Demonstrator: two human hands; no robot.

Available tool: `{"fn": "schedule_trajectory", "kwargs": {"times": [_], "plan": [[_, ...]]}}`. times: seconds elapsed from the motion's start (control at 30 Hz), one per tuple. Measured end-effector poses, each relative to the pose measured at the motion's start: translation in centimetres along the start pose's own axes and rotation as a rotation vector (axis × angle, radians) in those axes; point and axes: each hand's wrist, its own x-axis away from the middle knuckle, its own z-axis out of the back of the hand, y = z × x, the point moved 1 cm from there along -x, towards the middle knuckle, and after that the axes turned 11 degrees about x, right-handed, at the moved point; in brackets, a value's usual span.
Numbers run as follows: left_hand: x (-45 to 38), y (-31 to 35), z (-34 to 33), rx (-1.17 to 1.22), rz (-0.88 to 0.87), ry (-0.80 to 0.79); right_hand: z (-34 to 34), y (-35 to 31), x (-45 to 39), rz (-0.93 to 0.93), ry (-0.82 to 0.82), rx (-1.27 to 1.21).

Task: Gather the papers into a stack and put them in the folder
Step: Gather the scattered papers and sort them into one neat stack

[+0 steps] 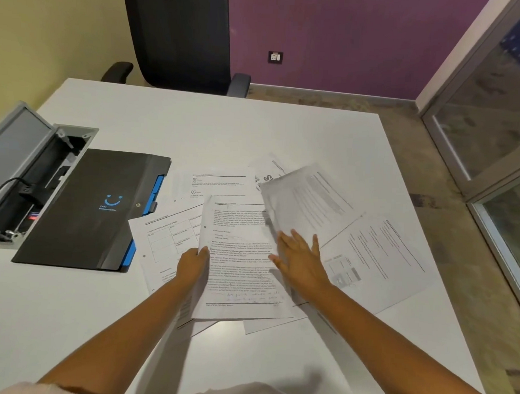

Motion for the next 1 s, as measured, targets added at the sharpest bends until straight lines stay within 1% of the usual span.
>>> {"fn": "schedule_trajectory", "kwargs": {"times": [0.03, 0.1, 0.17, 0.2, 0.23, 0.27, 0.3, 0.37, 0.43, 0.47, 0.53, 0.6, 0.67, 0.7, 0.77, 0.8, 0.83, 0.9, 1.0], "plan": [[0.0, 0.3, -0.1, 0.007, 0.02, 0.018, 0.0, -0.5, 0.5, 0.076, -0.001, -0.013], [0.1, 0.8, -0.1, 0.095, 0.065, 0.037, -0.6, -1.5, 1.9, 0.215, 0.004, -0.039], [0.0, 0.9, 0.0, 0.25, 0.12, 0.023, -1.8, -2.1, 3.3, 0.287, -0.039, -0.037], [0.0, 1.0, 0.2, 0.314, 0.152, 0.014, -2.6, -2.2, 3.9, 0.318, -0.032, -0.039], [-0.1, 0.9, 0.3, 0.338, 0.176, 0.01, -3.0, -2.4, 4.4, 0.352, -0.072, -0.062], [-0.1, 0.8, 0.4, 0.318, 0.188, -0.007, -3.2, -2.5, 4.9, 0.395, -0.06, -0.074], [0.0, 0.6, 0.4, 0.271, 0.175, -0.024, -3.1, -2.7, 5.3, 0.417, -0.082, -0.106], [0.2, 0.4, 0.3, 0.214, 0.106, -0.084, -2.9, -3.0, 5.9, 0.431, -0.116, -0.196], [0.6, 0.4, 0.2, 0.202, 0.06, -0.1, -2.4, -3.0, 6.0, 0.36, -0.139, -0.338], [0.8, 0.5, 0.3, 0.187, 0.031, -0.082, -2.1, -2.8, 5.8, 0.297, -0.121, -0.415], [1.1, 1.2, 0.3, 0.201, -0.031, -0.054, -1.4, -2.1, 5.1, 0.111, 0.004, -0.559], [1.8, 2.5, 0.3, 0.239, -0.098, -0.049, -0.6, -0.9, 4.0, -0.144, 0.177, -0.701], [2.2, 3.7, 0.4, 0.271, -0.178, -0.067, 0.9, -0.1, 2.6, -0.343, 0.248, -0.854], [2.6, 4.4, 0.6, 0.297, -0.21, -0.078, 1.8, 0.3, 2.0, -0.39, 0.233, -0.951], [3.2, 5.6, 0.9, 0.354, -0.269, -0.114, 4.0, 1.1, 0.9, -0.414, 0.171, -1.124], [3.4, 6.1, 1.0, 0.385, -0.303, -0.139, 5.1, 1.3, 0.4, -0.401, 0.153, -1.156], [3.6, 6.5, 1.1, 0.407, -0.337, -0.162, 5.9, 1.5, 0.1, -0.388, 0.161, -1.158], [4.3, 7.4, 1.3, 0.441, -0.39, -0.186, 7.5, 1.5, -0.1, -0.392, 0.229, -1.178], [4.9, 8.3, 1.4, 0.473, -0.455, -0.193, 9.2, 1.3, 0.0, -0.42, 0.291, -1.282]]}}
